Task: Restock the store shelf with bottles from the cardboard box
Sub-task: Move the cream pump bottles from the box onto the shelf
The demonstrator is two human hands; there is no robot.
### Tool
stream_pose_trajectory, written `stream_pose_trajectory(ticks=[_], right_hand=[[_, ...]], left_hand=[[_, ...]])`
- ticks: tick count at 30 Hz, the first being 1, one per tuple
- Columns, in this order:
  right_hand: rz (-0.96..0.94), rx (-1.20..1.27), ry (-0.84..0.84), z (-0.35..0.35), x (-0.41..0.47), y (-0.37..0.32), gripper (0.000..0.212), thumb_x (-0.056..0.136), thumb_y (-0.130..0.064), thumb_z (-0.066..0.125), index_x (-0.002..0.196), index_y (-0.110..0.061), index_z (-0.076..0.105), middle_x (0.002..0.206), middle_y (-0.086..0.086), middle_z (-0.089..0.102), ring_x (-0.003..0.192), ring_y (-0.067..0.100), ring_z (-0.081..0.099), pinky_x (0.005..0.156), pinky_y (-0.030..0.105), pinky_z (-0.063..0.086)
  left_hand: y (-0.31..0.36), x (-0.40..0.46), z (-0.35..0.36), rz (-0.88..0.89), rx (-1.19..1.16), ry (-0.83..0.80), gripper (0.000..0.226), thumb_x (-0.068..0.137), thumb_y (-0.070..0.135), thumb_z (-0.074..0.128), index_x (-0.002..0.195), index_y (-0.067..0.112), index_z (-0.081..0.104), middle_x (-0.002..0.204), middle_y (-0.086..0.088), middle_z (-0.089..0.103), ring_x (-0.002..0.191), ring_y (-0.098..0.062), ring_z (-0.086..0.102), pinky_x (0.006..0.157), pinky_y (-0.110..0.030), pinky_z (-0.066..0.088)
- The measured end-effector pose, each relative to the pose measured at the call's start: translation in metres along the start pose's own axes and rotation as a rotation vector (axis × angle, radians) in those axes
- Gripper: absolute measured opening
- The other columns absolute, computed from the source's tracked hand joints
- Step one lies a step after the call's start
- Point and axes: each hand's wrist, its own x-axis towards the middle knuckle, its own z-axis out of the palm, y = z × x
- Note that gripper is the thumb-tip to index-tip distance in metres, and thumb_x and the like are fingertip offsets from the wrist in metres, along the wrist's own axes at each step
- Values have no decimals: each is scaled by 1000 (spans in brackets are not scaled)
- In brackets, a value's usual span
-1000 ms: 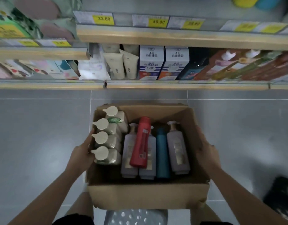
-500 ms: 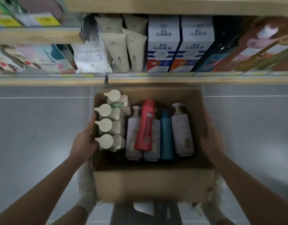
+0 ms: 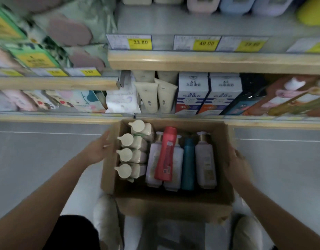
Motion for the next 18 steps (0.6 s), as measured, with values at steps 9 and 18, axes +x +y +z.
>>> stream_pose_trajectory(ticks=[9, 18], right_hand=[[-255, 121, -38, 2, 43, -69, 54, 90, -23, 57, 140, -23, 37, 142, 10, 43, 129, 27, 42, 105, 36, 36], [-496, 156, -72, -30, -6, -115, 52, 89, -27, 58, 138, -28, 41, 139, 1, 48, 122, 16, 50, 103, 29, 40]], left_hand=[[83, 27, -6, 402, -121, 217, 47, 93, 15, 53, 138, 22, 43, 126, -5, 61, 107, -19, 62, 95, -31, 45], [76, -41, -19, 436, -195, 339, 42, 93, 11, 52, 134, 16, 49, 124, -9, 63, 108, -19, 61, 97, -33, 46]])
